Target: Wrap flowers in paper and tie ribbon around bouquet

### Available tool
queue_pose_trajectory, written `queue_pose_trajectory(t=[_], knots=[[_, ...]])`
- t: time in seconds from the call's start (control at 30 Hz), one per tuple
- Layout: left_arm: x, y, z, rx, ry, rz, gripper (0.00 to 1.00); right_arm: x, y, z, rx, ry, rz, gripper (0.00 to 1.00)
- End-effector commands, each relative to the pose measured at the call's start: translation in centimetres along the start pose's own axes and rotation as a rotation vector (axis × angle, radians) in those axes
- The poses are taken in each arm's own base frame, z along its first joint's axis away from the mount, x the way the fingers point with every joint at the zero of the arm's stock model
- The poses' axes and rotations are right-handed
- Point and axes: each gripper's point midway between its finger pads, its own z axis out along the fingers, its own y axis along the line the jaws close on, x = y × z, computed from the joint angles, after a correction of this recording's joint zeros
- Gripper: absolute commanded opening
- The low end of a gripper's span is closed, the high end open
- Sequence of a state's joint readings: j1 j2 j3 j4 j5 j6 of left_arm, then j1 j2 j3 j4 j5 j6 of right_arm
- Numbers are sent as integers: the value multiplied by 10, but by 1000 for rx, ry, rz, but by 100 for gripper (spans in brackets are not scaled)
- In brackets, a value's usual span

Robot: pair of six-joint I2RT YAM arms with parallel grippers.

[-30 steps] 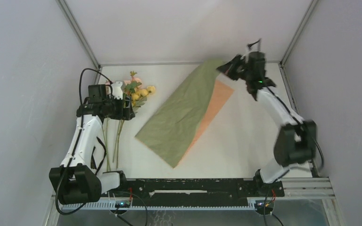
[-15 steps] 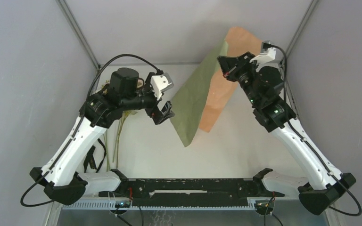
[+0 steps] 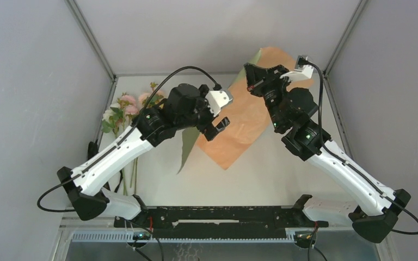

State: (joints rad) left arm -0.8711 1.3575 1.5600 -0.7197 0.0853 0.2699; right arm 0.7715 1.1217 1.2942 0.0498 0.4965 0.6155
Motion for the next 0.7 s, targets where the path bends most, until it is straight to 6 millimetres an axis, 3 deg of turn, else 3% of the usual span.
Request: queue_pose_trajectory(t=[0.0, 0.07, 0.1, 0.13, 0.23, 0.27, 0.33, 0.37, 0.47, 0.57, 0.6, 0.67], knots=[[-22, 57, 0, -306, -89, 35, 100, -34, 18, -11, -45, -93, 29, 0], [-17, 63, 2, -341, -80, 53, 98, -36, 19, -14, -51, -87, 26, 0], [-14, 63, 3, -345, -73, 56, 92, -36, 20, -16, -57, -84, 23, 0], [-11, 62, 4, -341, -66, 59, 79, -37, 20, -17, -60, -81, 17, 0], [-4, 50, 0, -273, -45, 53, 18, -42, 21, -25, -77, -70, -18, 0], [-5, 44, -3, -241, -43, 44, 6, -44, 21, -28, -89, -64, -46, 0], [-7, 29, -13, -161, -32, 29, 0, -46, 22, -34, -128, -42, -106, 0], [-10, 21, -20, -116, -35, 14, 0, -49, 22, -38, -149, -32, -141, 9], [-24, -10, -44, 55, -56, -33, 0, -57, -5, -53, -110, 14, -248, 53], [-42, -41, -74, 240, -101, -74, 0, -70, -41, -74, -28, 49, -312, 72], [-49, -45, -82, 292, -127, -109, 0, -74, -52, -82, 1, 62, -333, 75], [-59, -29, -90, 327, -185, -218, 0, -74, -77, -96, 65, 109, -376, 81]])
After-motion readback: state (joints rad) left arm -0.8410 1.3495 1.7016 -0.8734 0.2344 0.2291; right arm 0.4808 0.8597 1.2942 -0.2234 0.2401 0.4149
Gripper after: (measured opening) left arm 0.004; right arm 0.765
